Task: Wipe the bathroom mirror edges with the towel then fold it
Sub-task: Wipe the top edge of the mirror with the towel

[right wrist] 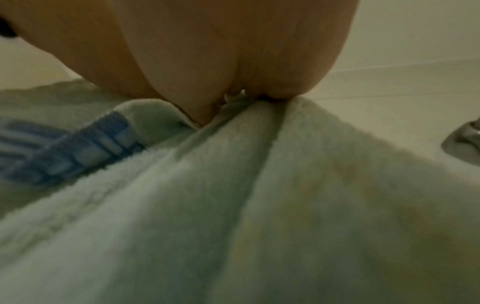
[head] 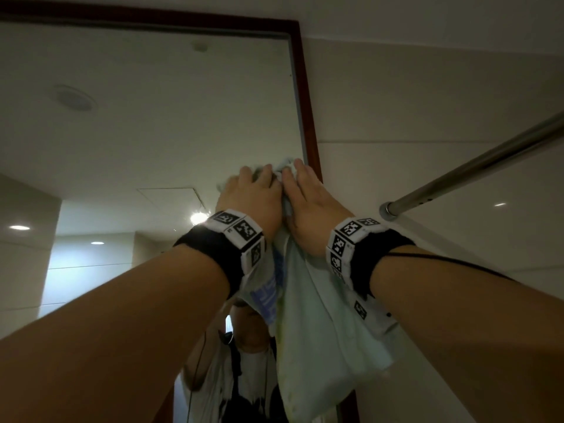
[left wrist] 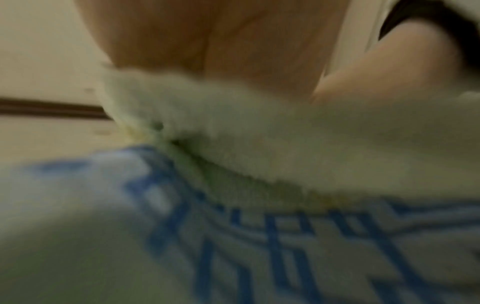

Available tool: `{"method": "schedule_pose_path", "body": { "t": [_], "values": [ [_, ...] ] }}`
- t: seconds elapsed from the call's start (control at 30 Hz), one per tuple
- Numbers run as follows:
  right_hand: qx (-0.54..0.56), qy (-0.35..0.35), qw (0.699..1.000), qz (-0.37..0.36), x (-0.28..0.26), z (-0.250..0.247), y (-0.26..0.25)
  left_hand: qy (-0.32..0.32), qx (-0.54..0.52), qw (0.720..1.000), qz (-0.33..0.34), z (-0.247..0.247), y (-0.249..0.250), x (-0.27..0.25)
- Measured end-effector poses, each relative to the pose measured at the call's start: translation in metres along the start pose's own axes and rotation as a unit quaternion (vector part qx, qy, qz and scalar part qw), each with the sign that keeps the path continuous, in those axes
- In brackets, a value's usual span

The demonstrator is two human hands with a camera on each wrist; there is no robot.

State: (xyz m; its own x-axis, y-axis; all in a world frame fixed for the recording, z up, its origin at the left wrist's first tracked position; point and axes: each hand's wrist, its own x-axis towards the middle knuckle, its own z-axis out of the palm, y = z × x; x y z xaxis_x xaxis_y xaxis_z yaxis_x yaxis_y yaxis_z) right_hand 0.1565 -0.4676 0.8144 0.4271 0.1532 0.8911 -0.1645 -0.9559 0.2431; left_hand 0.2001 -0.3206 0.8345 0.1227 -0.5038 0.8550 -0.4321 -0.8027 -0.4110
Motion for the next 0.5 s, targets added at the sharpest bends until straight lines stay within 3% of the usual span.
{"method": "schedule_pose_path", "body": {
  "t": [0.1,0.2,0.33,0.5],
  "values": [
    [-0.024,-0.002,1.0,0.018,0.0,-0.001,-0.005,-0.012,-0.117,0.993,0.002,0.009,0.001,-0.01],
    [-0.025,-0.001,0.998,0.058,0.009,-0.005,-0.018,0.008,-0.235,0.971,-0.038,0.012,0.004,-0.016],
    [-0.13,0.075,0.987,0.052,0.013,-0.02,-0.029,0.027,-0.256,0.966,0.001,0.024,0.002,-0.008],
    [-0.022,-0.003,0.996,0.086,0.01,-0.022,-0.025,0.059,-0.281,0.958,-0.007,0.04,0.011,-0.011]
  ]
}}
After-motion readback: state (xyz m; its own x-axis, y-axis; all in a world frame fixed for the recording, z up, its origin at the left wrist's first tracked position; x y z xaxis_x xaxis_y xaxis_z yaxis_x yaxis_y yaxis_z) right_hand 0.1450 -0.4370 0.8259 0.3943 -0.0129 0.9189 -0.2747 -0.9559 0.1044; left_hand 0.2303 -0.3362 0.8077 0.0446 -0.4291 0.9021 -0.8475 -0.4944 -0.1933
